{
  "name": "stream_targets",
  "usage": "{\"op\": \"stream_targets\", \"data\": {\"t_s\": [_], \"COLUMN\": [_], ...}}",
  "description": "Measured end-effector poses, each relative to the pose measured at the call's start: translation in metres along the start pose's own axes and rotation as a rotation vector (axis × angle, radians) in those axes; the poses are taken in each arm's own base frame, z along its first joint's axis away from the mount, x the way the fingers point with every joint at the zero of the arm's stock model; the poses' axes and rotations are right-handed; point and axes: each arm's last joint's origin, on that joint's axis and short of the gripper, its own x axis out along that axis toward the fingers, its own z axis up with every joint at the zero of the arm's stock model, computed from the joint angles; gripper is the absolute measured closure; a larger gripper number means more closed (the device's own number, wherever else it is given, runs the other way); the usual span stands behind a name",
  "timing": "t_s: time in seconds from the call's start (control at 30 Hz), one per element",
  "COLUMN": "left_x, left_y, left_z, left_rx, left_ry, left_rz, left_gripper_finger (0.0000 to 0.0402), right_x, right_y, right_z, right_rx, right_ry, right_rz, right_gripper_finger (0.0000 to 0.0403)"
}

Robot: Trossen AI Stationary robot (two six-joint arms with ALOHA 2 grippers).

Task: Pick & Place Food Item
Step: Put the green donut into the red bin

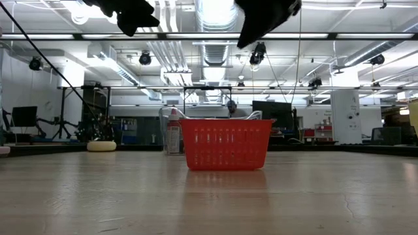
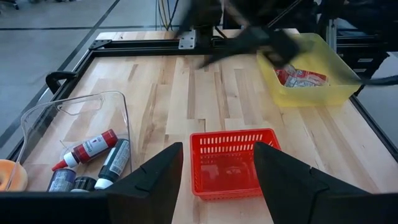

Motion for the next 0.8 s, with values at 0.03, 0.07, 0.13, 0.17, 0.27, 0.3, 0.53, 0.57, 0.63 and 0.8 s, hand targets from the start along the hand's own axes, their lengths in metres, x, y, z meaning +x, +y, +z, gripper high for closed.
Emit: {"op": "stream_targets", "data": {"t_s": [0.03, 0.07, 0.13, 0.17, 0.27, 0.3, 0.53, 0.57, 0.63, 0.8], "left_x": [0.0, 0.0, 0.0, 0.0, 0.0, 0.0, 0.0, 0.0, 0.0, 0.0], "left_y": [0.0, 0.0, 0.0, 0.0, 0.0, 0.0, 0.0, 0.0, 0.0, 0.0], "left_z": [0.0, 0.0, 0.0, 0.0, 0.0, 0.0, 0.0, 0.0, 0.0, 0.0], "left_rx": [0.0, 0.0, 0.0, 0.0, 0.0, 0.0, 0.0, 0.0, 0.0, 0.0], "left_ry": [0.0, 0.0, 0.0, 0.0, 0.0, 0.0, -0.001, 0.0, 0.0, 0.0], "left_rz": [0.0, 0.0, 0.0, 0.0, -0.001, -0.001, -0.003, -0.004, -0.004, -0.004], "left_gripper_finger": [0.0199, 0.0199, 0.0199, 0.0199, 0.0199, 0.0199, 0.0199, 0.0199, 0.0199, 0.0199], "right_x": [0.008, 0.016, 0.031, 0.039, 0.062, 0.07, 0.118, 0.125, 0.136, 0.164], "right_y": [-0.006, -0.011, -0.021, -0.026, -0.038, -0.043, -0.086, -0.093, -0.107, -0.141], "right_z": [0.002, 0.004, 0.008, 0.01, 0.019, 0.024, 0.046, 0.046, 0.047, 0.045], "right_rx": [-0.003, -0.005, -0.002, -0.003, -0.034, -0.041, -0.004, 0.007, 0.031, 0.11], "right_ry": [0.014, 0.031, 0.074, 0.094, 0.118, 0.108, -0.015, -0.019, -0.029, -0.098], "right_rz": [-0.017, -0.027, -0.012, 0.007, 0.11, 0.151, 0.262, 0.266, 0.313, 0.48], "right_gripper_finger": [0.0184, 0.0184, 0.0184, 0.0184, 0.0184, 0.0184, 0.0184, 0.0184, 0.0184, 0.0184]}}
